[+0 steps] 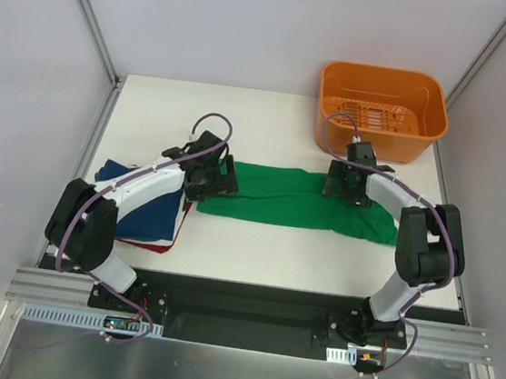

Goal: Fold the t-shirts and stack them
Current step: Fold the other side of the tshirt into a rectangle

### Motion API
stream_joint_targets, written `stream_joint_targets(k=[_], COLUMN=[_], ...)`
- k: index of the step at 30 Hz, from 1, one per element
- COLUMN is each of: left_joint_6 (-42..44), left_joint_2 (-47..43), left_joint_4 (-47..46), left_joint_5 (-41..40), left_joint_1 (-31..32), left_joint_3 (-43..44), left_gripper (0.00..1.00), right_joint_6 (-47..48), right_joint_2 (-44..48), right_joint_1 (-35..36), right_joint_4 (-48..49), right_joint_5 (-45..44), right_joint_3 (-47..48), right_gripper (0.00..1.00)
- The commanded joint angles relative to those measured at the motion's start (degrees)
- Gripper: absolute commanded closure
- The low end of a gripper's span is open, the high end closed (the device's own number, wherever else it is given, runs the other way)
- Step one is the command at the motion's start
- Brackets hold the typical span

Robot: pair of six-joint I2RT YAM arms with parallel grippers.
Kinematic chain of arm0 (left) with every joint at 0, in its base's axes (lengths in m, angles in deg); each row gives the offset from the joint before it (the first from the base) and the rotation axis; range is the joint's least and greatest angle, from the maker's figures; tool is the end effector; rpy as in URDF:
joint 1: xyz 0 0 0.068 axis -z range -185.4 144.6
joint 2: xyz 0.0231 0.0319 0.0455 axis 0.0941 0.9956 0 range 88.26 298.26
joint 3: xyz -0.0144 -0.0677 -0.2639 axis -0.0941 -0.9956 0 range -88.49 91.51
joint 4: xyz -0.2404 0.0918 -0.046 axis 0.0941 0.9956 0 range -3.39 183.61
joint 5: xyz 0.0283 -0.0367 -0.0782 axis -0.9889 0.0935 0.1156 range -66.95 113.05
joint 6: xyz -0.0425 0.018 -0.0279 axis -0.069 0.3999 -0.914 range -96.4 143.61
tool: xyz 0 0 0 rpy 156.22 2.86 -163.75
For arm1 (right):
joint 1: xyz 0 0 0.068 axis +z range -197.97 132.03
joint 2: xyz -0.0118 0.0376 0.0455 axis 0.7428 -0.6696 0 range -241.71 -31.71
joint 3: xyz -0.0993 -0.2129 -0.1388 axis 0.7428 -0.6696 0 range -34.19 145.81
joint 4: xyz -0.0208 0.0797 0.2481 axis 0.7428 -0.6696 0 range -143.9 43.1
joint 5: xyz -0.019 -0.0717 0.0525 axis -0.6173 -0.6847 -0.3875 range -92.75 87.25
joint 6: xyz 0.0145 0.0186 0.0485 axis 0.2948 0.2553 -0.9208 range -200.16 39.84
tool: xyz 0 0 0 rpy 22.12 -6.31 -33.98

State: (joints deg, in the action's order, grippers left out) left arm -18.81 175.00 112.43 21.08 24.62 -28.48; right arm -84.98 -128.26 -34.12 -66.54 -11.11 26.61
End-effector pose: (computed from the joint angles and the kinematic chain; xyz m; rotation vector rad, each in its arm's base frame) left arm 0.2754 -0.1577 0.2334 -0.2906 2.5371 -0.4760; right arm 0.3372 0.0778 0.1915 -0.1412 2.5192 -0.0545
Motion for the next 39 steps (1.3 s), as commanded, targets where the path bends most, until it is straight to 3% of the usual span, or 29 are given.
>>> stream_joint_targets(k=[1,7,12,18,23,31,39], left_joint_6=[1.98,2.95,2.86,2.77,3.3,6.03,5.94], left_joint_2=[3.69,4.23,1.51,-0.43,0.97,13.88,24.17], left_joint_4=[-0.69,-0.69,-0.69,-0.69,-0.86,-1.65,-1.83], left_joint_5=[0.66,-0.13,-1.54,-1.36,1.62,7.78,10.94], left_joint_1=[0.3,0.3,0.3,0.3,0.39,0.48,0.74], left_joint_3=[2.74,1.26,-1.29,-3.32,0.27,13.62,15.67], left_gripper=[0.01,0.01,0.01,0.01,0.01,0.01,0.01], right_joint_6=[1.22,0.95,8.49,10.97,5.0,-10.99,-11.71], right_joint_2=[-3.55,-6.36,-6.28,-1.01,4.69,13.49,11.83], right_joint_1=[-0.75,-3.38,-3.83,-3.83,-2.51,2.59,1.89], right_joint_4=[0.65,2.06,3.47,2.15,-0.92,-4.62,-5.85], right_joint_5=[-2.27,-6.66,-14.57,-12.13,-7.22,-2.71,-4.12], right_joint_3=[4.76,9.94,14.79,11.2,7.33,-4.62,-7.98], right_gripper=[0.03,0.03,0.03,0.03,0.03,0.03,0.03])
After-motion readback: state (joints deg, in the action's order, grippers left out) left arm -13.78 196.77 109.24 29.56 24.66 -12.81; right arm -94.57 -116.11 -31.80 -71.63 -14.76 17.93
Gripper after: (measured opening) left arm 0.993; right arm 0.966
